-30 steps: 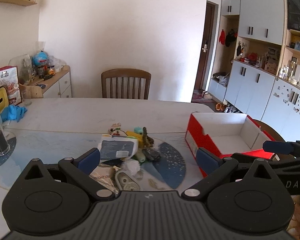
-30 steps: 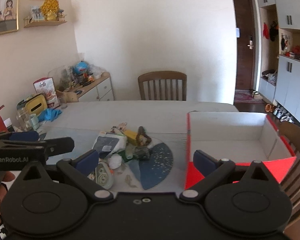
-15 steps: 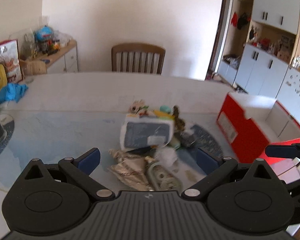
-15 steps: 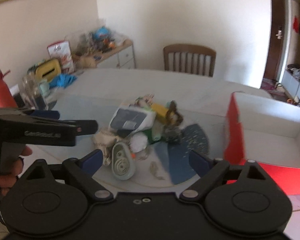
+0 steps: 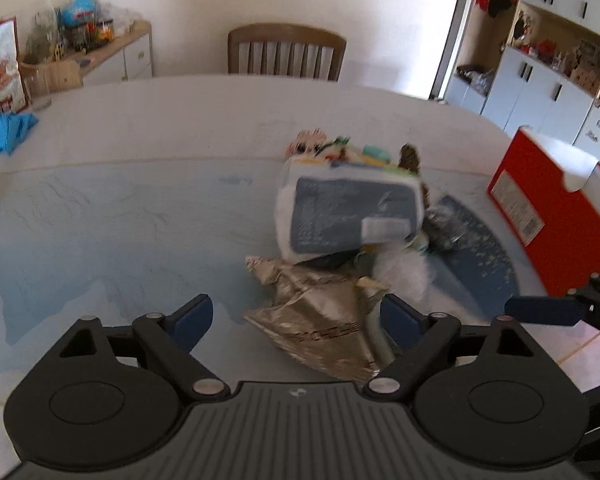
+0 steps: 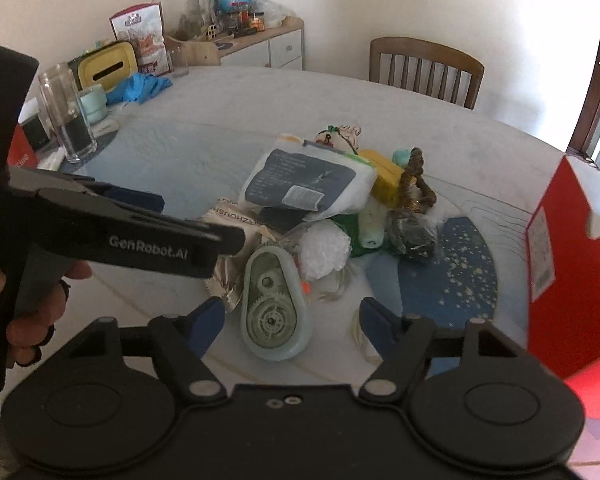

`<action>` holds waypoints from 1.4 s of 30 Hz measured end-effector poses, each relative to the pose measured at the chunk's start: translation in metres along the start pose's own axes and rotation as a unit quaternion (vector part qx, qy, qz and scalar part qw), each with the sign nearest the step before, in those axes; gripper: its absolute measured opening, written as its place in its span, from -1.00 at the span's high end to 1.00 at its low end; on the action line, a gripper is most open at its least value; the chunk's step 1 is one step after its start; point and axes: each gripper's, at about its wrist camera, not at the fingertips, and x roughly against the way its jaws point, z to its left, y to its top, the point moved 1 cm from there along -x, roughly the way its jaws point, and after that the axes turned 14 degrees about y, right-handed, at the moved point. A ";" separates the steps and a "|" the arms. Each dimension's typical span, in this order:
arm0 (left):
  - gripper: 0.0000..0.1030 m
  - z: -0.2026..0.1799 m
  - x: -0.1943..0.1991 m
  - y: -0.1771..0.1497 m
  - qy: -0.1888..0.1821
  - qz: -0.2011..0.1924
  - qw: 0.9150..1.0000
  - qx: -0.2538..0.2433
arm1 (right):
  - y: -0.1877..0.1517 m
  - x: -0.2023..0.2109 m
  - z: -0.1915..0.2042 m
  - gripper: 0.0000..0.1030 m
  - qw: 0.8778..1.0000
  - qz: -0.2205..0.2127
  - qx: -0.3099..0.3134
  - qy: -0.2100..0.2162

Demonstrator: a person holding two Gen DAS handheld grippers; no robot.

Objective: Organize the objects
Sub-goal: 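Reach both tools into the pile toward the foil bag and tape dispenser, then grasp the silver foil bag with the left tool while the right tool grasps the blue tape dispenser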

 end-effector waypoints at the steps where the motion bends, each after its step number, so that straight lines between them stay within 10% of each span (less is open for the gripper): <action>1: -0.77 0.000 -0.003 -0.001 -0.002 0.001 1.000 -0.003 | 0.000 -0.005 -0.001 -0.36 1.000 0.005 0.000 0.000; 21: -0.35 -0.001 -0.026 -0.001 -0.033 0.016 0.999 -0.015 | -0.004 -0.047 0.009 -0.05 0.998 0.055 0.024 -0.002; 42: -0.02 0.024 0.006 -0.003 -0.034 0.016 0.999 0.009 | 0.000 -0.015 0.006 0.14 1.000 0.010 -0.023 0.016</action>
